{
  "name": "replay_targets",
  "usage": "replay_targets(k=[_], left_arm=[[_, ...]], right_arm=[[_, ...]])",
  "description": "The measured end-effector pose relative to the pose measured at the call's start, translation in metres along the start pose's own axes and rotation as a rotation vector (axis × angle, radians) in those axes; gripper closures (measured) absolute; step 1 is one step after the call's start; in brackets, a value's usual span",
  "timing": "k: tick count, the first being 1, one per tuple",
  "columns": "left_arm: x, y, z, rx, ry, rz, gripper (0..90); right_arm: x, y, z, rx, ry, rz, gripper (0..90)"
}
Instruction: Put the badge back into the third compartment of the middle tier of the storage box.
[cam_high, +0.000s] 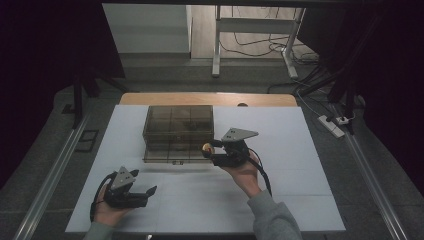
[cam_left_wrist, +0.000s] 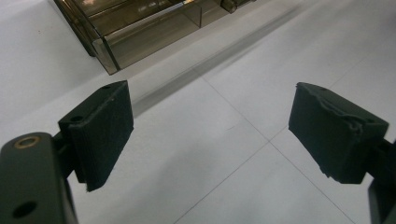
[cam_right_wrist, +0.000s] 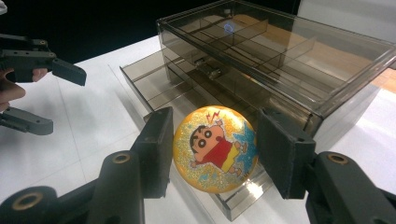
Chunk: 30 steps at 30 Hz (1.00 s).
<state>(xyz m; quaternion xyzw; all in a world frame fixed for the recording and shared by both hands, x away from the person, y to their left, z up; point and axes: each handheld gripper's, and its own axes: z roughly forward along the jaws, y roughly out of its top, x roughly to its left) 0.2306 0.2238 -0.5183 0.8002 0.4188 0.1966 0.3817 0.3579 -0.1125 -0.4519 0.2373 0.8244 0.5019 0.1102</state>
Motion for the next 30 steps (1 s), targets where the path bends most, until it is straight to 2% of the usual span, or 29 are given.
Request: replay_targets(k=[18, 22, 30], left_arm=[[0.002, -0.001, 0.0, 0.002, 0.0, -0.004, 14.6], [0.002, -0.001, 0.001, 0.005, -0.001, -0.003, 14.6], [0.002, -0.001, 0.0, 0.004, -0.001, -0.005, 14.7]], right_arm=[[0.002, 0.009, 0.018, 0.022, 0.001, -0.013, 47.1], [0.0, 0.012, 0.024, 0.021, 0.006, 0.008, 47.0], [-0.004, 0.015, 0.037, 0.068, -0.017, -0.004, 47.0]])
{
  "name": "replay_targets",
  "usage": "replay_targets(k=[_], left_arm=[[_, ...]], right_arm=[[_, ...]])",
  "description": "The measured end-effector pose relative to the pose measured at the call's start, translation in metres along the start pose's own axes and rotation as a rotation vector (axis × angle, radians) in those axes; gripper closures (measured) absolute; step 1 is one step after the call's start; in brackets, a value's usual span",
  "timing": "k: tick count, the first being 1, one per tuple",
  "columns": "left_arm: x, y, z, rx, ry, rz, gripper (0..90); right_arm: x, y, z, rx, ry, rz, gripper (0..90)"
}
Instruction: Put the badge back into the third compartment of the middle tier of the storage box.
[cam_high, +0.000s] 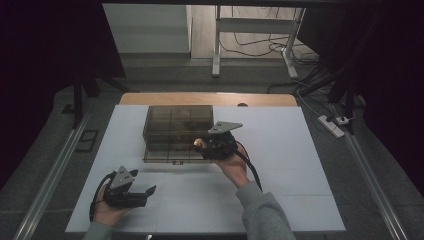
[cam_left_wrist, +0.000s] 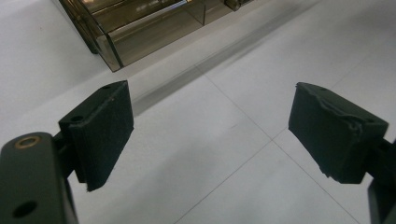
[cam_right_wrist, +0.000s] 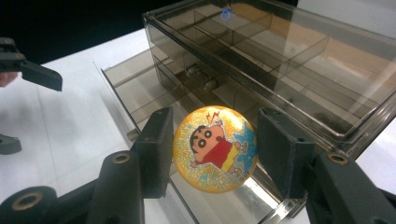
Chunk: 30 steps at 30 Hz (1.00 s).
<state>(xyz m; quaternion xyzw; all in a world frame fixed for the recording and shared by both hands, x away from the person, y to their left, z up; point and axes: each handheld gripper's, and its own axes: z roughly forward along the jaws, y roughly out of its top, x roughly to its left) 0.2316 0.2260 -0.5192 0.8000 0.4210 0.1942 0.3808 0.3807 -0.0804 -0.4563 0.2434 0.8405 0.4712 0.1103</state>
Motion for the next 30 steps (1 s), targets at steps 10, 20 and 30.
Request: replay_targets(k=[10, 20, 30], left_arm=[[0.0, 0.0, 0.0, 0.004, 0.0, 0.003, 14.7], [0.0, 0.0, 0.0, 0.004, 0.001, 0.003, 14.7], [0.0, 0.0, 0.001, 0.005, 0.003, 0.004, 14.7]], right_arm=[[-0.002, -0.005, 0.008, 0.046, -0.015, -0.003, 46.8], [-0.002, -0.006, 0.009, 0.046, -0.038, -0.004, 38.1], [-0.002, -0.006, 0.002, 0.024, -0.039, -0.002, 31.2]])
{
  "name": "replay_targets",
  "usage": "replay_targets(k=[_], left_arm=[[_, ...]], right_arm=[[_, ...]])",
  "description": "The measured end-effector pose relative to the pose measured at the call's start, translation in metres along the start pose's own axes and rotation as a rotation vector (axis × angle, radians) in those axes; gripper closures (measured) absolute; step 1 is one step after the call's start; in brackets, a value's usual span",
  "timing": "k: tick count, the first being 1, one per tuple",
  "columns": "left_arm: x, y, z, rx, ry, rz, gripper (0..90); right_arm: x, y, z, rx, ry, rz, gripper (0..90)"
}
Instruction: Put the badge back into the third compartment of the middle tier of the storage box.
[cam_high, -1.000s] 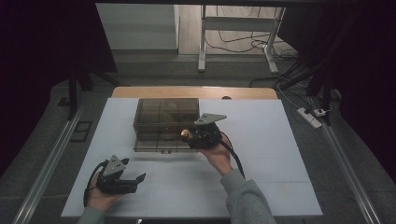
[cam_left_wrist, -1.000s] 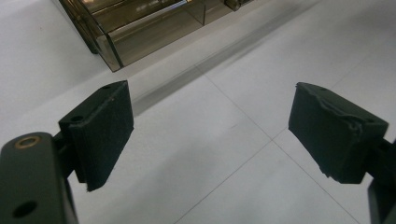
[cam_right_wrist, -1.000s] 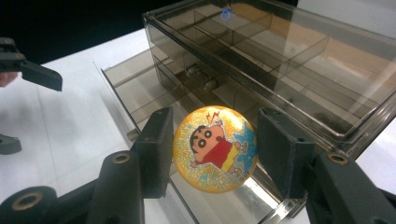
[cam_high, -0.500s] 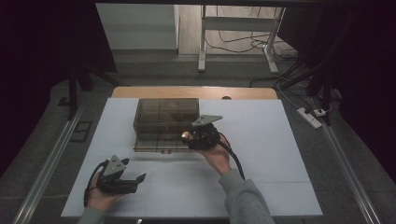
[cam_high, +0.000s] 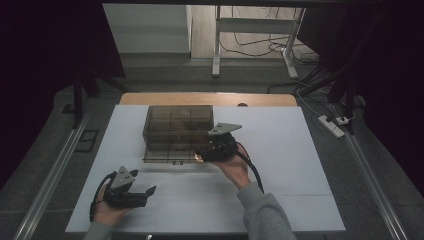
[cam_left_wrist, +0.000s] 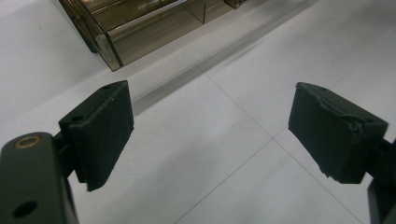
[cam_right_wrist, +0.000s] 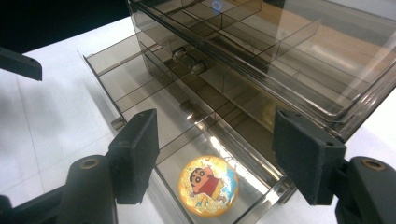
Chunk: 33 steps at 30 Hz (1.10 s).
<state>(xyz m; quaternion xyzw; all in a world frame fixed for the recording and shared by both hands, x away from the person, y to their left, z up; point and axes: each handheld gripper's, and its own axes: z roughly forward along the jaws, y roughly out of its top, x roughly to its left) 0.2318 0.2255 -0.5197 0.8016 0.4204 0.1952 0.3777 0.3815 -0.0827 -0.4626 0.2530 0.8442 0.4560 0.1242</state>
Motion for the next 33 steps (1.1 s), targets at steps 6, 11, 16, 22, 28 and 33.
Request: replay_targets(k=[6, 11, 16, 22, 28, 33], left_arm=[[0.0, 0.0, 0.0, -0.001, 0.0, 0.0, 14.7], [0.0, 0.0, 0.0, 0.0, 0.001, -0.001, 14.7], [0.0, 0.0, 0.0, -0.001, 0.002, -0.002, 14.7], [0.0, 0.0, 0.0, -0.002, 0.004, 0.0, 14.7], [0.0, 0.0, 0.0, -0.001, 0.005, -0.002, 14.7], [0.0, 0.0, -0.001, -0.003, 0.006, -0.004, 14.7]], right_arm=[[-0.002, -0.001, -0.004, 0.003, -0.004, -0.008, 29.8], [-0.005, -0.003, -0.009, 0.006, -0.006, -0.021, 29.3], [-0.008, -0.009, -0.013, 0.009, -0.007, -0.015, 28.8], [-0.012, -0.017, -0.023, 0.006, -0.013, -0.006, 28.4], [-0.016, -0.026, -0.035, -0.007, -0.023, 0.003, 28.3], [-0.017, -0.032, -0.044, -0.004, -0.03, -0.006, 27.1]])
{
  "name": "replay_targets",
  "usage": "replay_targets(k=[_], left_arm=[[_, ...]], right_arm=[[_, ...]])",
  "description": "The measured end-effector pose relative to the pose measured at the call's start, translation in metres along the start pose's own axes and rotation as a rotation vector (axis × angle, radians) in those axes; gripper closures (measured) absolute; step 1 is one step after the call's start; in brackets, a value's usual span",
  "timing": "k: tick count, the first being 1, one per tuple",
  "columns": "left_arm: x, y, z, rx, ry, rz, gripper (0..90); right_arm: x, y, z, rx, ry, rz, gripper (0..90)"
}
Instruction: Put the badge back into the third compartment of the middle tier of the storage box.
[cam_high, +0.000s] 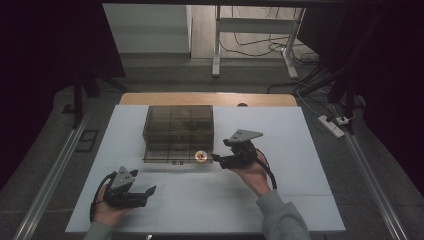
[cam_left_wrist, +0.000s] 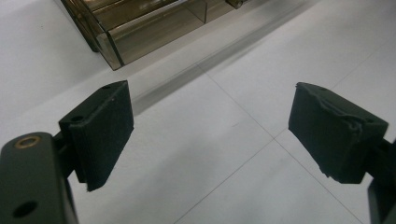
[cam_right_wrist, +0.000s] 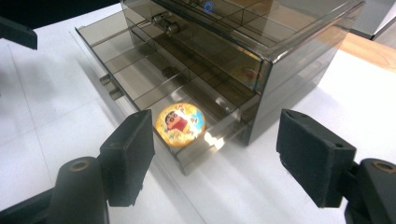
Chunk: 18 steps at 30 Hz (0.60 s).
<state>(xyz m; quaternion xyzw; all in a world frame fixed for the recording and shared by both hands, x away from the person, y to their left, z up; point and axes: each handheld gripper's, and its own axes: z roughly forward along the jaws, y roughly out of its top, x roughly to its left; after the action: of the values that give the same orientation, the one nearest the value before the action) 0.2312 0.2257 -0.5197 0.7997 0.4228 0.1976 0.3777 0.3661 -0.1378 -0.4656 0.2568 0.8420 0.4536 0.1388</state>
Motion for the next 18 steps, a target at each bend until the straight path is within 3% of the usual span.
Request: replay_targets(k=[18], left_arm=[[-0.001, 0.0, 0.001, 0.004, 0.0, -0.003, 14.7]], right_arm=[[-0.011, -0.036, -0.053, -0.017, -0.051, 0.013, 26.2]])
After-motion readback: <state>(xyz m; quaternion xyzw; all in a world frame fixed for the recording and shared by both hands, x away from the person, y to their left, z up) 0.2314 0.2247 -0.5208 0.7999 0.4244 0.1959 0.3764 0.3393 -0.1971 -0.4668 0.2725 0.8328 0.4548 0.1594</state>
